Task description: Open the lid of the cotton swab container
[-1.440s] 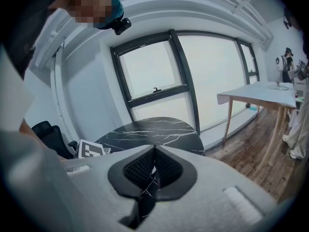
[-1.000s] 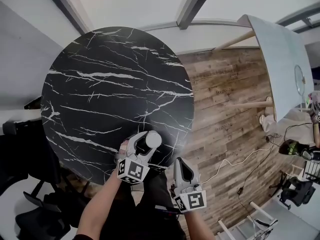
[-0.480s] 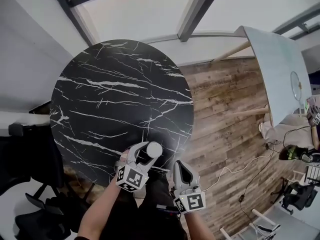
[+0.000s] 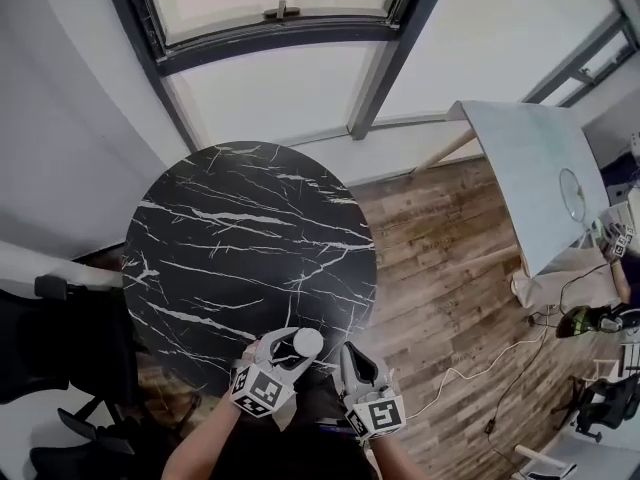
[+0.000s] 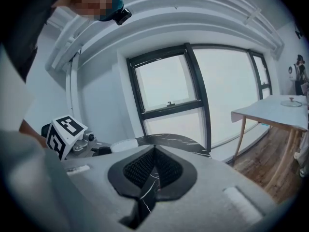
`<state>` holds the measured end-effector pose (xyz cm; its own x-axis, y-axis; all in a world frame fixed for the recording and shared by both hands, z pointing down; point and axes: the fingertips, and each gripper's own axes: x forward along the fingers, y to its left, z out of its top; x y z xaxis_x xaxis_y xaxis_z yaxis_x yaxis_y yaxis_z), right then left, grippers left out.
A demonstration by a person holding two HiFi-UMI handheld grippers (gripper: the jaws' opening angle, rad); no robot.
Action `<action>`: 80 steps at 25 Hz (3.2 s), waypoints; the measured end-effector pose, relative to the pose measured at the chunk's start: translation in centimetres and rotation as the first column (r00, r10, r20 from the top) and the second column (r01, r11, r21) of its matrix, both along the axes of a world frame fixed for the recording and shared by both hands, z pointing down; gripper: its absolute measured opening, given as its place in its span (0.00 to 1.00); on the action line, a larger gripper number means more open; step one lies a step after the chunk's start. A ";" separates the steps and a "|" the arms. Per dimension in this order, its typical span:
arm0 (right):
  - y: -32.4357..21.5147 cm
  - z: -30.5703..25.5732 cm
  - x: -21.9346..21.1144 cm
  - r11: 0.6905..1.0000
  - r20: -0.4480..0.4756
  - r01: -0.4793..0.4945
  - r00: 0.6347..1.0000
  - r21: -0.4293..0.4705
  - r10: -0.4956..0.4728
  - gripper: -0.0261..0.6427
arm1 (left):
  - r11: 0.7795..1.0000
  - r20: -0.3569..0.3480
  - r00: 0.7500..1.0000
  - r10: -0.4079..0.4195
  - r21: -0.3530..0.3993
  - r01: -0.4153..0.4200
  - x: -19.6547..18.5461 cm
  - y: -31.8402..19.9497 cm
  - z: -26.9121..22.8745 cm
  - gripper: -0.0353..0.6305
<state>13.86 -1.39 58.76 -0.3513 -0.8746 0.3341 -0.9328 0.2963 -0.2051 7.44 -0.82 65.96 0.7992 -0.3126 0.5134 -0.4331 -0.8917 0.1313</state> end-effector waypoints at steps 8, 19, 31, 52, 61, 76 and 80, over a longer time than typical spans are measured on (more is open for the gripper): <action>0.3 -2.6 -1.0 0.999 0.009 0.026 1.000 0.030 -0.026 0.04 | 0.999 -0.006 1.000 -0.005 -0.038 0.005 -1.3 2.3 -3.6 0.41; 0.3 -5.9 -3.3 0.991 -0.011 0.099 0.995 0.096 -0.098 0.04 | 1.000 -0.011 1.000 0.027 0.012 -0.027 -1.9 2.4 -7.5 0.41; 0.5 -9.1 -4.4 0.976 -0.032 0.166 0.986 0.142 -0.163 0.04 | 0.996 -0.007 0.997 0.082 0.043 -0.082 -3.6 2.6 -9.7 0.41; 4.6 -12.2 -7.8 0.837 0.018 0.532 0.842 0.131 -0.539 0.38 | 0.976 0.001 0.977 0.213 0.048 -0.212 -3.7 5.2 -10.3 0.41; 6.4 -13.3 -9.7 0.740 -0.048 0.663 0.748 0.112 -0.662 0.48 | 0.953 0.009 0.955 0.295 0.067 -0.295 -3.5 6.9 -11.3 0.41; 8.4 -12.0 -11.4 0.705 -0.084 0.705 0.709 0.079 -0.700 0.48 | 0.930 -0.016 0.933 0.360 0.085 -0.358 -2.8 9.1 -11.5 0.41; 8.6 -11.7 -11.4 0.700 -0.083 0.712 0.702 0.060 -0.707 0.47 | 0.923 -0.018 0.926 0.378 0.091 -0.375 -2.5 9.6 -11.6 0.41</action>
